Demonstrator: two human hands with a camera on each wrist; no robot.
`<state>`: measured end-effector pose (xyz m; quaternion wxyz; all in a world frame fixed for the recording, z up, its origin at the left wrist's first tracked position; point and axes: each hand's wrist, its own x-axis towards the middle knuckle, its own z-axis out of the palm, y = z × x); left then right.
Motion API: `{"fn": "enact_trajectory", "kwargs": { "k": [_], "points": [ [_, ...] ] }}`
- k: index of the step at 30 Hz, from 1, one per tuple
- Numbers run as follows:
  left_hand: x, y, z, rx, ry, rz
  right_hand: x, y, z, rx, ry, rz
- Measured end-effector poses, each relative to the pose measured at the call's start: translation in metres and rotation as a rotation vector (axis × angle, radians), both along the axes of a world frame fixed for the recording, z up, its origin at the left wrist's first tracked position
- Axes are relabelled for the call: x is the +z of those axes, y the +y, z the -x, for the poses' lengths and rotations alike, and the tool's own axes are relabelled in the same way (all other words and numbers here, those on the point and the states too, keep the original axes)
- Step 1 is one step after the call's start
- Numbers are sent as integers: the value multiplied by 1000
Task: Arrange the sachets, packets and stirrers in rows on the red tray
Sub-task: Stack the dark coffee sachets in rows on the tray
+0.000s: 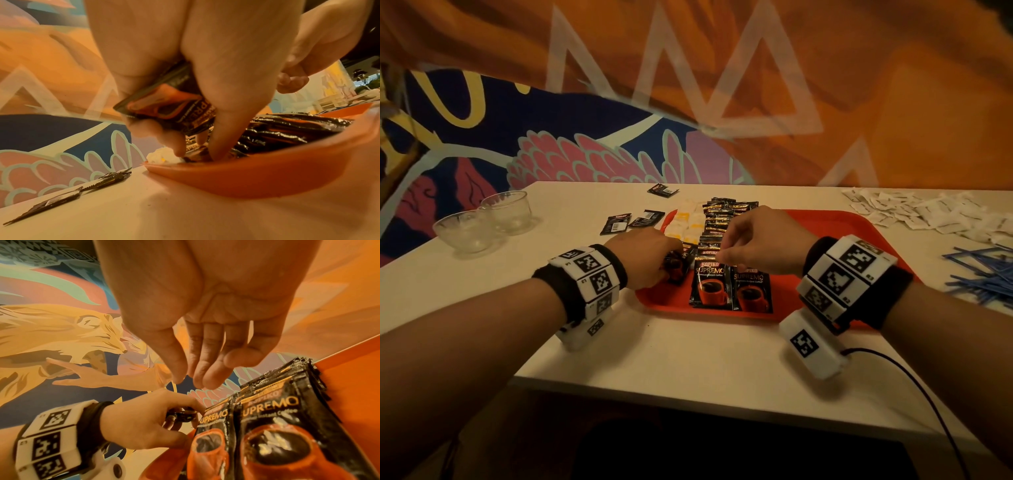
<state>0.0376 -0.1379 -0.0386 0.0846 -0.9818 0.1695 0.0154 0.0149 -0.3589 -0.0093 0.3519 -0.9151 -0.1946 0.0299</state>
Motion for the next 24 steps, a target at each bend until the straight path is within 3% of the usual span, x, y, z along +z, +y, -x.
{"fn": "enact_trajectory", "kwargs": {
  "k": [8,18,21,24],
  "points": [
    [-4,-7,-7,49,-32,-20,-1,0,-1,6,2,8],
    [1,-7,-6,85,-27,85,-3,0,-1,14,4,26],
    [13,-7,-1,110,-44,254,-2,-1,-3,7,10,11],
    [28,-8,6,227,7,686,-1,-2,-4,4,5,-6]
  ]
}}
